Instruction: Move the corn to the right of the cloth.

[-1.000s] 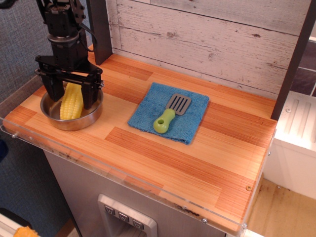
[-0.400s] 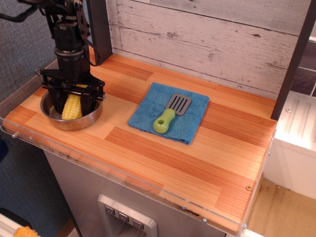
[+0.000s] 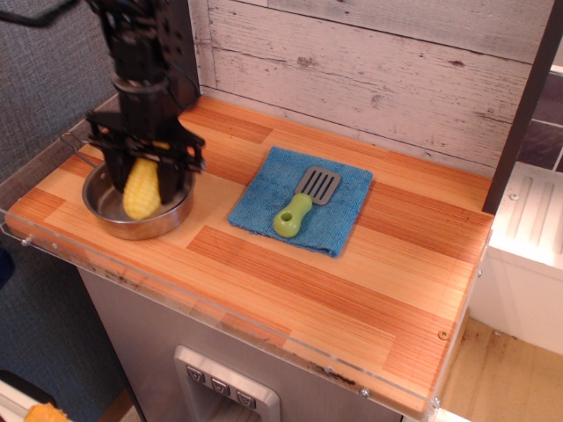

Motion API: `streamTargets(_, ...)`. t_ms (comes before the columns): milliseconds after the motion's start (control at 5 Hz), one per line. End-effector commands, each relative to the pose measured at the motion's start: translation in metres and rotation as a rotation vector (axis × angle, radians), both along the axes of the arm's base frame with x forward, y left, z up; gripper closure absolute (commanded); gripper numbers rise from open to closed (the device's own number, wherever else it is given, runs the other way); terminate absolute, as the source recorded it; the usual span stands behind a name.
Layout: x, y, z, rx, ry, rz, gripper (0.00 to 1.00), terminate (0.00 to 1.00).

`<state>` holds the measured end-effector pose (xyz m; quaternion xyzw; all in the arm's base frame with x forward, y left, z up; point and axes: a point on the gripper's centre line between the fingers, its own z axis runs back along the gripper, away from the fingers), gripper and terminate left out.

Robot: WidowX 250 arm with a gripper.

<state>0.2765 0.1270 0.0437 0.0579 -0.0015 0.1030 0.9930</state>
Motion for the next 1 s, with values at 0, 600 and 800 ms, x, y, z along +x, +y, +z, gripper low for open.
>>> streamTargets(0, 0.0, -0.023, 0.083, -0.038, -0.205, 0.041, 1.0, 0.0)
streamTargets(600, 0.026, -0.166, 0.055, -0.258, -0.095, -0.184, 1.0, 0.0)
streamTargets(800, 0.028, -0.199, 0.04, -0.247, -0.072, -0.181, 1.0, 0.0)
